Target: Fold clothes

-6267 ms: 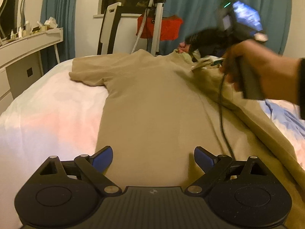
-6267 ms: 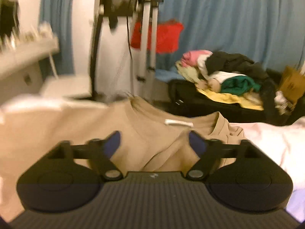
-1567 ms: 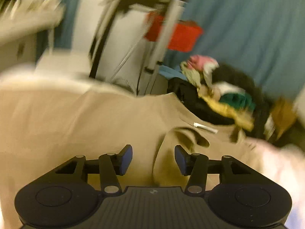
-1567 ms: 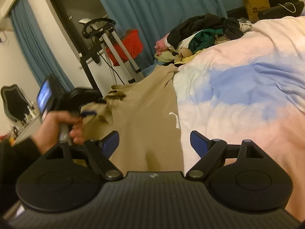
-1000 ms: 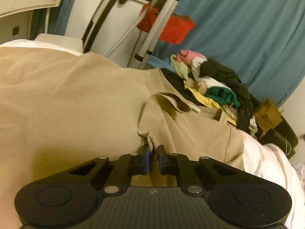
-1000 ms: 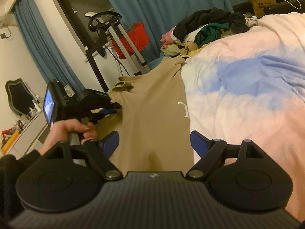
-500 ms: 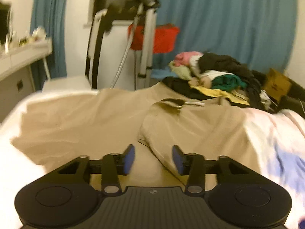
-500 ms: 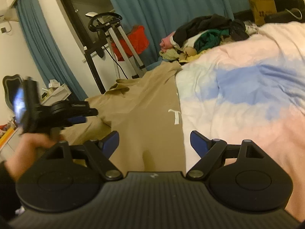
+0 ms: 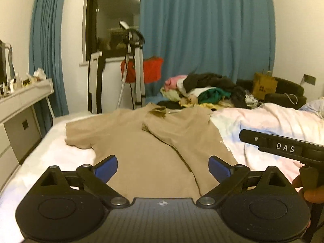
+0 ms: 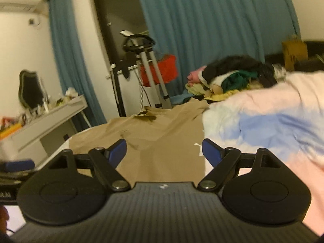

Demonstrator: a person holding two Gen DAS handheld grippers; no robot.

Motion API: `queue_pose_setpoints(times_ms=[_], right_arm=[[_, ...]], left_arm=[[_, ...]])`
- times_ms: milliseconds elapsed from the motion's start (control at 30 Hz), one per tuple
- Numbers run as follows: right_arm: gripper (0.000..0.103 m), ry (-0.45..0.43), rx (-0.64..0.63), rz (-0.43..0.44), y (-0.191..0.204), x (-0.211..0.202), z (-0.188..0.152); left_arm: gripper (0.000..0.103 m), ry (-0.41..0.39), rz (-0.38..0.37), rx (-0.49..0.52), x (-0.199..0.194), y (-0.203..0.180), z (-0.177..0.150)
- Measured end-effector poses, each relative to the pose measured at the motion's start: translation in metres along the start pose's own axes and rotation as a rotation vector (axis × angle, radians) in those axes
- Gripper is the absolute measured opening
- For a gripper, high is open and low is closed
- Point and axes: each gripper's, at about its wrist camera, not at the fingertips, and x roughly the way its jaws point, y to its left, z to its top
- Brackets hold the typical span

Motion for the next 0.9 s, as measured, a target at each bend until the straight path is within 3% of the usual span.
queue_pose_setpoints(times_ms=[133,267,433,633,733,900], right_arm=[[0.083,0.016,-0.007,0.023,0.017,-0.025,0.002],[0.083,-0.004,-0.050,-0.032,0.020,-0.050,0.005],[0.083,0.027,-0.045,-0.074,0.017,-0.043,0.007],[0.082,0.155,-0.237,0.018,0.063,0.022,0.020],[0.082,0.203,-0.361,0.100,0.099,0.073,0.028],[0.074,0.338,-0.438,0.248,0.168,0.176,0.029]], left_arm=[[0.100,-0.020,0.012,-0.014,-0.018,0.013,-0.007],[0.100,-0.016,-0.019,-0.067,-0.020,0.028,-0.003],[0.102,-0.039,-0.031,-0.094,-0.023,0.044,0.006],[0.102,0.031,-0.026,-0.143,-0.010,0.078,0.008],[0.102,0.065,-0.031,-0.198,0.000,0.102,0.007],[0.102,0.113,-0.022,-0.305,0.024,0.140,-0.006]])
